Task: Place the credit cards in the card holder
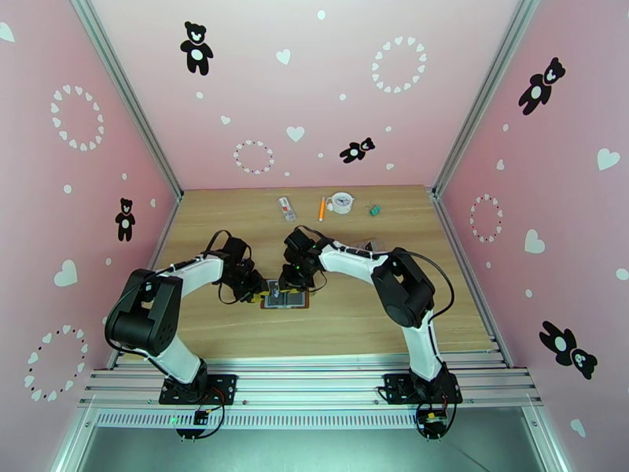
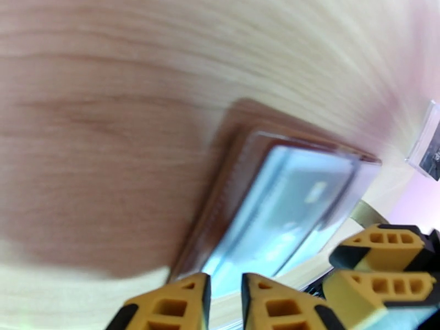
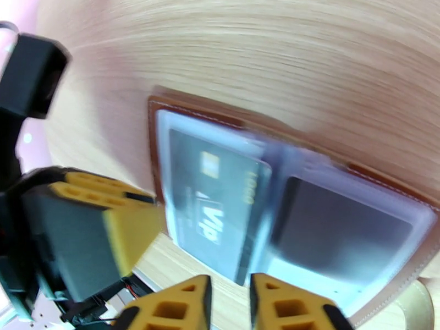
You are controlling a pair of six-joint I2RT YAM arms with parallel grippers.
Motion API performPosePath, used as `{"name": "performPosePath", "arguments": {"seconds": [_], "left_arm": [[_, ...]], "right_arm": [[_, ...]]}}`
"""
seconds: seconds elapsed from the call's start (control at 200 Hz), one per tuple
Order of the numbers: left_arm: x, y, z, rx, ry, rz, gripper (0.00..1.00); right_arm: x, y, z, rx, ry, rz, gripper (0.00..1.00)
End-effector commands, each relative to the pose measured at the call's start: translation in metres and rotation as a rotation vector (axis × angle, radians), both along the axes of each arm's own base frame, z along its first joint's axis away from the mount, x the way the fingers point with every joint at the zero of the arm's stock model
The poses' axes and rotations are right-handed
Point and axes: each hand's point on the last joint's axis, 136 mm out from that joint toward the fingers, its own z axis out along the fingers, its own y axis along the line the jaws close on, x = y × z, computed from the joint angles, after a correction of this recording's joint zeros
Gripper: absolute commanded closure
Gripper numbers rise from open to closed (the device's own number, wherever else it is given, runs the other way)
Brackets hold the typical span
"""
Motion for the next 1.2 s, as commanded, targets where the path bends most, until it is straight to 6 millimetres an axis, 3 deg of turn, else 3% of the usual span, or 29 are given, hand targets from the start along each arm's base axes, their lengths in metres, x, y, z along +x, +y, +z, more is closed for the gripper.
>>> {"name": "performPosePath", "arguments": {"seconds": [0.0, 0.155, 0.46, 0.636, 0.891, 1.191], "left_arm": [[0.000, 0.002, 0.007, 0.018, -0.010, 0.015, 0.77], [-0.001, 0.002, 0.004, 0.015, -0.003, 0.018, 0.77], [-0.009, 0.004, -0.008, 0.022, 0.026, 0.010, 0.78], [-0.008, 0.004, -0.009, 0.025, 0.025, 0.011, 0.77], [-0.002, 0.002, 0.000, 0.007, -0.012, 0.019, 0.69], [0.005, -0.010, 0.006, -0.039, -0.033, -0.005, 0.68]], "right_arm": [[0.000, -0.003, 0.010, -0.011, -0.007, 0.009, 0.89], [0.003, 0.003, 0.004, -0.012, 0.009, 0.016, 1.00], [0.001, 0.012, -0.016, -0.015, 0.043, 0.025, 1.00], [-0.006, 0.007, -0.031, -0.050, 0.072, 0.029, 1.00], [-0.012, -0.006, -0.040, -0.118, 0.083, 0.026, 1.00], [-0.016, -0.014, -0.049, -0.151, 0.099, 0.018, 1.00]]}}
